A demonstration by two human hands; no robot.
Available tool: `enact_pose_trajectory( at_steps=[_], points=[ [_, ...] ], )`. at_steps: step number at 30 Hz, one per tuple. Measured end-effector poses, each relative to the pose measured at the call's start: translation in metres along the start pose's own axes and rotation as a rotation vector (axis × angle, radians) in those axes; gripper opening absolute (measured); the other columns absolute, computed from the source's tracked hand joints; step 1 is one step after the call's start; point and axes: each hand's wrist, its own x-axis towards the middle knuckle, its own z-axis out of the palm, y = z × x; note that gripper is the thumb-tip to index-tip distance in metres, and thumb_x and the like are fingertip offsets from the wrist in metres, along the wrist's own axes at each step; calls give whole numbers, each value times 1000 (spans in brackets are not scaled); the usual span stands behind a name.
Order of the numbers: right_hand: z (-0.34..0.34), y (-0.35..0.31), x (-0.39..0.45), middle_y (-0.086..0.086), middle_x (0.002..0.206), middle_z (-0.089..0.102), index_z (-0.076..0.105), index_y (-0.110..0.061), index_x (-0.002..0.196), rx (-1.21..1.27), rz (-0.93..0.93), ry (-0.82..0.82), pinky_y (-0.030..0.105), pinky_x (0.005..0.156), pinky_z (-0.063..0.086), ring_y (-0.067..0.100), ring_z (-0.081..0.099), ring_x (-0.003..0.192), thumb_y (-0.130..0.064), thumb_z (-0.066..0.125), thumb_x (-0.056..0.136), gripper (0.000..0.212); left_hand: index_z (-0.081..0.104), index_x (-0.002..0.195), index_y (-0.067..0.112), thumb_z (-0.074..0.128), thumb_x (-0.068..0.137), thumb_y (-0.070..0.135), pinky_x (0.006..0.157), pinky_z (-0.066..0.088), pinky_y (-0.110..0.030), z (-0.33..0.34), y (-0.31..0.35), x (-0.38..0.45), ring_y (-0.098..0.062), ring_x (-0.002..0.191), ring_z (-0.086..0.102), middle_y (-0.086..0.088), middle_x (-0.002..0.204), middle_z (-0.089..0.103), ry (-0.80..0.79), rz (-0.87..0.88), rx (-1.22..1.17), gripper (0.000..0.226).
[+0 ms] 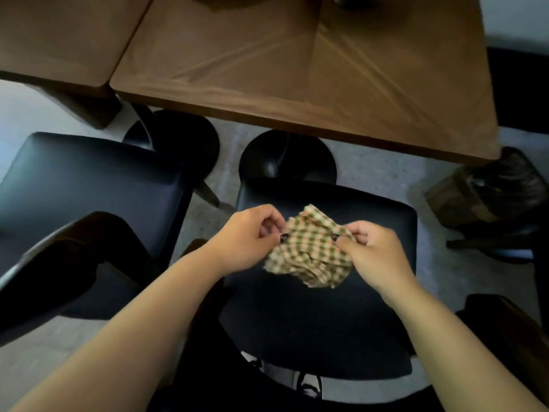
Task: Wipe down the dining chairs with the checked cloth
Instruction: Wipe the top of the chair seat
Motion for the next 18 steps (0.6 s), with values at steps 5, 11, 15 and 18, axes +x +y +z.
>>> enact_pose_trajectory(
  at_steps=[5, 11, 15, 18],
  points=[
    [17, -1, 44, -6, 84, 56, 51, -17, 99, -45, -41, 337, 11, 46, 38, 5, 54, 71, -22, 53, 93, 7, 58, 102, 22, 64, 89, 15, 59, 43, -8, -17, -46, 37, -10, 83, 60, 8, 91, 60, 47, -273, -31, 16],
    [67, 25, 123, 12, 119, 48, 50, -5, 98, -185, -374, 311, 13, 84, 41, 21, 50, 103, -15, 56, 89, 15, 30, 145, 10, 72, 84, 26, 87, 46, -30, -15, -88, 90, -24, 116, 53, -6, 132, 50, -186, -516, 134, 76],
    [116, 71, 157, 11, 135, 51, 61, -9, 95, -590, -550, -141, 40, 109, 32, 29, 36, 135, -35, 65, 84, 29, 21, 148, 20, 74, 82, 28, 96, 48, -46, -6, -105, 101, -30, 126, 46, -3, 145, 37, -381, -642, 131, 86],
    [136, 93, 170, 11, 144, 43, 55, -6, 125, -660, -562, -211, 47, 113, 27, 30, 29, 140, -41, 62, 86, 53, 20, 149, 31, 74, 83, 28, 92, 50, -44, -7, -112, 105, -24, 129, 44, 5, 147, 32, -396, -663, -33, 85]
  ],
)
